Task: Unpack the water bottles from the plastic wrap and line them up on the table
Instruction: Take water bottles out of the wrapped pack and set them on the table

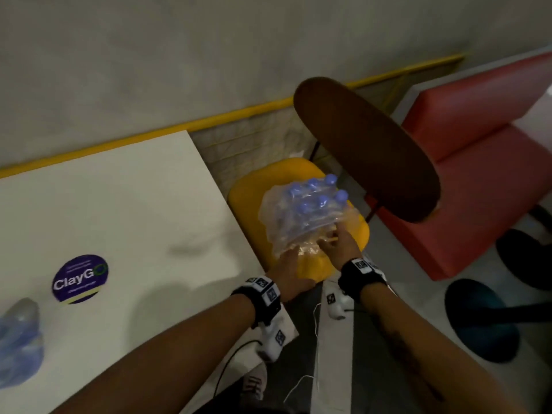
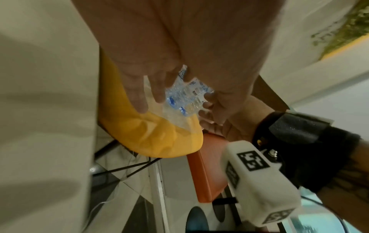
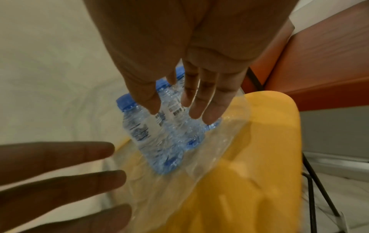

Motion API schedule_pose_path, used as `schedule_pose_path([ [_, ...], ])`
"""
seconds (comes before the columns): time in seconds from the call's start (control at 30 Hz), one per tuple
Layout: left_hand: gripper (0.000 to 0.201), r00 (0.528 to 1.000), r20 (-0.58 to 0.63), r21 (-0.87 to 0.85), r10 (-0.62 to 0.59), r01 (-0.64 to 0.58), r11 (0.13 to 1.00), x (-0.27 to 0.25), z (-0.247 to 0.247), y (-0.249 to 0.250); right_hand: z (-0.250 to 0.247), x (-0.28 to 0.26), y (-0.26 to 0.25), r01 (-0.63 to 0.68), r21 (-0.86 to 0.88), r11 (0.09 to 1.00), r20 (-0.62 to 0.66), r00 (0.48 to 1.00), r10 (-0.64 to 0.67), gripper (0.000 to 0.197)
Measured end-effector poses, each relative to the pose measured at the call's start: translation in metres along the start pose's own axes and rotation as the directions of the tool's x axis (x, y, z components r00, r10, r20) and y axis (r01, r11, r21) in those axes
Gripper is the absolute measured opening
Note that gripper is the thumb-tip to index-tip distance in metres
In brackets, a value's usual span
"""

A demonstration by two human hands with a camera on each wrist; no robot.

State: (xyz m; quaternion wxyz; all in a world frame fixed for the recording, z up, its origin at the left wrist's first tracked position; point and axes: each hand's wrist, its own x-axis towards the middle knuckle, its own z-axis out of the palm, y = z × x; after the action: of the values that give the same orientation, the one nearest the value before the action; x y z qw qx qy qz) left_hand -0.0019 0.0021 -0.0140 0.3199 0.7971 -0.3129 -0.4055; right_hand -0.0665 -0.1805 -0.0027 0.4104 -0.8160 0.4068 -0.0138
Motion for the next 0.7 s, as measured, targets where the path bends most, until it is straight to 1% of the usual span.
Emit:
schedule_pose_path([
  [0.03,0.092,0.997,-0.073,-0.035,-0.035,0.033,0.999,0.018,0.005,0.005,-0.002,0.013,-0.001,-0.019,-0.01,1.0,0.001,1.0,0.019,0.03],
  [0.07,0.09,0.989,-0.124,-0.065,-0.079,0.071,0.995,0.031,0.006,0.012,-0.002,0.027,-0.001,-0.014,-0.016,1.0,0.005,1.0,0.014,0.018],
  [0.13,0.079,0.967,-0.231,-0.073,-0.107,0.092,0.993,0.059,0.005,0.016,0.001,0.051,-0.001,0.025,-0.027,0.999,0.04,0.999,-0.024,0.02],
  [0.17,0.071,0.96,-0.261,-0.064,-0.1,0.086,0.994,0.07,0.001,0.018,0.002,0.06,-0.001,0.052,-0.057,0.997,0.062,0.997,-0.048,0.018],
  [0.2,0.055,0.955,-0.281,-0.052,-0.091,0.079,0.996,0.079,-0.002,0.023,0.005,0.07,0.003,0.065,-0.046,0.997,0.079,0.995,-0.061,0.029],
  [0.23,0.034,0.947,-0.314,-0.019,-0.073,0.071,0.997,0.087,-0.004,0.027,0.007,0.078,0.005,0.067,-0.079,0.995,0.091,0.994,-0.059,0.043],
  [0.27,0.017,0.938,-0.342,0.007,-0.064,0.07,0.998,0.093,-0.007,0.032,0.008,0.083,0.004,0.043,-0.072,0.996,0.102,0.994,-0.035,0.049],
  [0.3,0.013,0.93,-0.365,0.039,-0.052,0.071,0.997,0.099,-0.01,0.034,0.009,0.086,0.004,-0.001,-0.095,0.995,0.108,0.994,0.011,0.049],
  [0.37,0.019,0.922,-0.373,0.008,-0.101,0.113,0.994,0.107,-0.014,0.037,0.008,0.089,0.004,-0.017,-0.12,0.993,0.123,0.992,0.032,0.048],
  [0.47,0.032,0.928,-0.338,0.009,-0.157,0.17,0.985,0.111,-0.021,0.039,0.008,0.09,0.007,0.045,-0.12,0.992,0.079,0.996,-0.036,0.058],
  [0.5,0.035,0.929,-0.331,0.033,-0.164,0.185,0.982,0.11,-0.024,0.04,0.007,0.088,0.006,0.06,-0.113,0.992,0.056,0.997,-0.054,0.057],
  [0.57,0.036,0.94,-0.312,0.144,-0.14,0.192,0.971,0.104,-0.03,0.043,0.006,0.078,0.004,0.125,-0.09,0.988,0.022,0.992,-0.124,0.052],
  [0.6,0.034,0.951,-0.29,0.189,-0.113,0.172,0.967,0.102,-0.031,0.045,0.005,0.074,0.004,0.146,-0.062,0.987,0.018,0.989,-0.145,0.052],
  [0.63,0.034,0.961,-0.263,0.211,-0.083,0.141,0.967,0.101,-0.03,0.046,0.005,0.069,0.005,0.14,-0.042,0.989,0.013,0.99,-0.14,0.052],
  [0.7,0.048,0.979,-0.201,0.241,-0.019,0.069,0.968,0.093,-0.032,0.046,0.005,0.056,0.01,0.139,-0.012,0.99,-0.019,0.99,-0.139,0.059],
])
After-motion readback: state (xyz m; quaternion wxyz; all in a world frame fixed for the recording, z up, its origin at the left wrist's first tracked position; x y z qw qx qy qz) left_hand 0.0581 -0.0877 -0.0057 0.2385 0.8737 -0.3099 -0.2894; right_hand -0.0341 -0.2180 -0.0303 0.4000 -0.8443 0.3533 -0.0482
